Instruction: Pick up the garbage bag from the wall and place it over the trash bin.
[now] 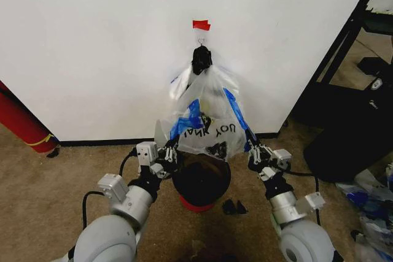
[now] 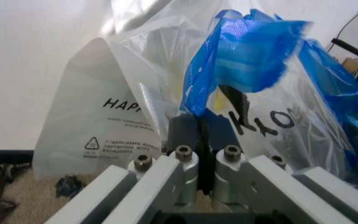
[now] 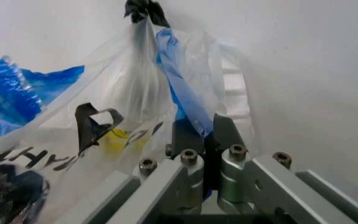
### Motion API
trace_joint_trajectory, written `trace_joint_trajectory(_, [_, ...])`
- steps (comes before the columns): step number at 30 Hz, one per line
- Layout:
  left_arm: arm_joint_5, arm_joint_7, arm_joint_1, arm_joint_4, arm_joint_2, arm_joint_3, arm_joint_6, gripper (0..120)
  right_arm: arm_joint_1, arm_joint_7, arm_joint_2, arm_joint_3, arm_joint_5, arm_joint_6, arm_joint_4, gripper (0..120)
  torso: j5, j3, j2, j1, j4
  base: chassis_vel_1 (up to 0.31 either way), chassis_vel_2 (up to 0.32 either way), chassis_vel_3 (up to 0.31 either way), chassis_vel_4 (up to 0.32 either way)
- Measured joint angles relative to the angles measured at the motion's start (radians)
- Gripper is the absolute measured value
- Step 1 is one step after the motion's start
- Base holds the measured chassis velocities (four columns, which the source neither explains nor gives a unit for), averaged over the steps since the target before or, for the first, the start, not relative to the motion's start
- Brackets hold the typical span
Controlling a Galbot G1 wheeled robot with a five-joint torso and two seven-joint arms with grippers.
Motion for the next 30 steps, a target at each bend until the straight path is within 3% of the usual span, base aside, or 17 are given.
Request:
trace_joint_trajectory(16, [0.135,0.049,0.168,-0.031,-0.024,-0.045,-0.036,0,-0.104,-0.053,-0.012,-0.015,-0.046,0.03,0.026,0,0.0,0.0,0.0,0.0,0.0,0.0,0.0,0.0,0.0])
trace_joint_trajectory(30, [0.133,0.055,0.182,-0.037,-0.039,-0.101,-0.044,0,-0.008,0.015,-0.035,-0.013,0.044,-0.023,0.171,0,-0.0001,0.0,0.0,0.0,0.0001,0.0,0.0,0.0,0.0])
